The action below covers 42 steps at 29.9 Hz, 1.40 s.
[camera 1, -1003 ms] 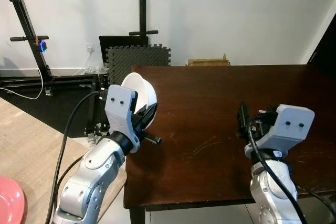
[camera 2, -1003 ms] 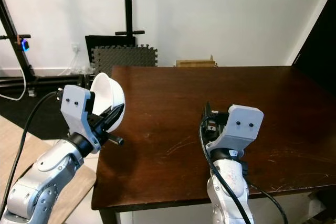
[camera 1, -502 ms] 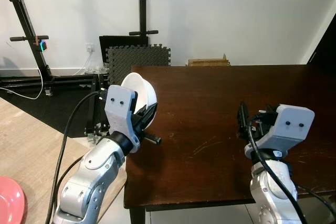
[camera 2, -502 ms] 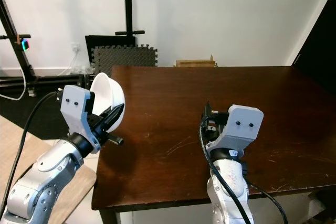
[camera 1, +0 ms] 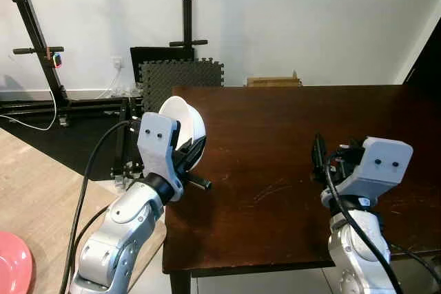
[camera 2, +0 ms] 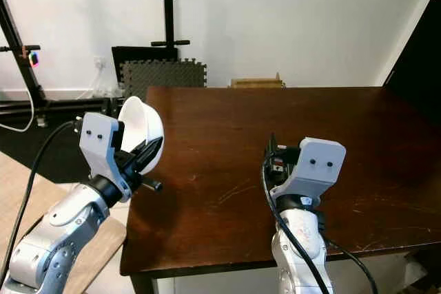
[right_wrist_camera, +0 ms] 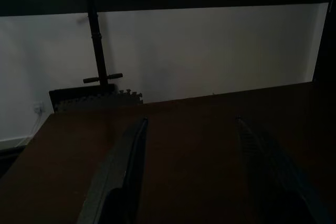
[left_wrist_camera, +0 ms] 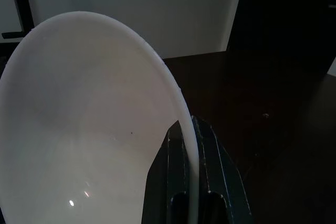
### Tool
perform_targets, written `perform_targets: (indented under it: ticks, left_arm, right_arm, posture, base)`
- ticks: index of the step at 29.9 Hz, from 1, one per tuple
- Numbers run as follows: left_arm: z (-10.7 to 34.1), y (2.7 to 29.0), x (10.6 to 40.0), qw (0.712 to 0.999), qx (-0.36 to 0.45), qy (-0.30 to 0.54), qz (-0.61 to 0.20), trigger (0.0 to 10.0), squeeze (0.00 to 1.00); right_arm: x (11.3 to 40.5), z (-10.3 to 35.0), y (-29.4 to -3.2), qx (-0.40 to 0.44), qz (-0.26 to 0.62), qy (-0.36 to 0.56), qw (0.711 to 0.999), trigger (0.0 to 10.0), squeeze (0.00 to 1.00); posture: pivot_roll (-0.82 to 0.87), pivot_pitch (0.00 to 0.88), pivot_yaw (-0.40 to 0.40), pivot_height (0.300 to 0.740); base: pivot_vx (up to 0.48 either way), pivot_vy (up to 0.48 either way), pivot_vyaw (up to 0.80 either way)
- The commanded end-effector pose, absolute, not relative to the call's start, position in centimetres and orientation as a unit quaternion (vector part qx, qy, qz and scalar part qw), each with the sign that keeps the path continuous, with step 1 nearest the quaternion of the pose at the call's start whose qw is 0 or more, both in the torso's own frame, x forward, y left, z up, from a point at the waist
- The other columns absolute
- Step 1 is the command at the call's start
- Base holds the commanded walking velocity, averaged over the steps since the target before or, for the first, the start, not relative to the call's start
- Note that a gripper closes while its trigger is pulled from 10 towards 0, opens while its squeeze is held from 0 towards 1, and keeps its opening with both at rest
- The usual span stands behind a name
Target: Setting the table
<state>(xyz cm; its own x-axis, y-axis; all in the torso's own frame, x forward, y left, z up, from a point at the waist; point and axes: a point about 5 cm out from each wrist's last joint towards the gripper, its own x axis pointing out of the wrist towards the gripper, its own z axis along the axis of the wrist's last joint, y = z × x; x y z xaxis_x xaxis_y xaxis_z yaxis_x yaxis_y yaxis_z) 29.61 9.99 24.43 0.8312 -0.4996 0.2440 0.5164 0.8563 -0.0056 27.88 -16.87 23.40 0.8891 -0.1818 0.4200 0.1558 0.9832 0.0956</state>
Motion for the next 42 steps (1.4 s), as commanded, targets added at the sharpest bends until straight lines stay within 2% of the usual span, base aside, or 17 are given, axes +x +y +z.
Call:
perform_targets:
  ticks: [1,30,38,42]
  left_arm:
    - [24.27,9.75,29.52,0.955,-0.033,-0.118,-0.269,10.0,0.0]
    - [24.33,9.62,29.46,0.955,-0.028,-0.119,-0.272,10.0,0.0]
    - [24.28,9.51,29.38,0.954,-0.029,-0.117,-0.274,10.0,0.0]
    - [24.24,9.49,29.36,0.954,-0.029,-0.116,-0.274,10.0,0.0]
  right_arm:
    - [27.93,23.07,-17.03,0.027,-0.091,-0.211,0.973,10.0,0.0]
    - [27.93,23.04,-17.01,0.028,-0.09,-0.211,0.973,10.0,0.0]
    - [27.88,23.05,-17.0,0.028,-0.09,-0.211,0.973,10.0,0.0]
    - [27.87,23.04,-16.98,0.027,-0.089,-0.211,0.973,10.0,0.0]
  posture:
    - [0.05,0.02,0.01,0.74]
    - [0.05,0.02,0.011,0.74]
    - [0.05,0.02,0.009,0.74]
    - [0.05,0.018,0.009,0.74]
  base:
    - [0.0,0.0,0.0]
    - [0.0,0.0,0.0]
    - [0.0,-0.352,0.0]
    - [-0.305,-0.371,0.0]
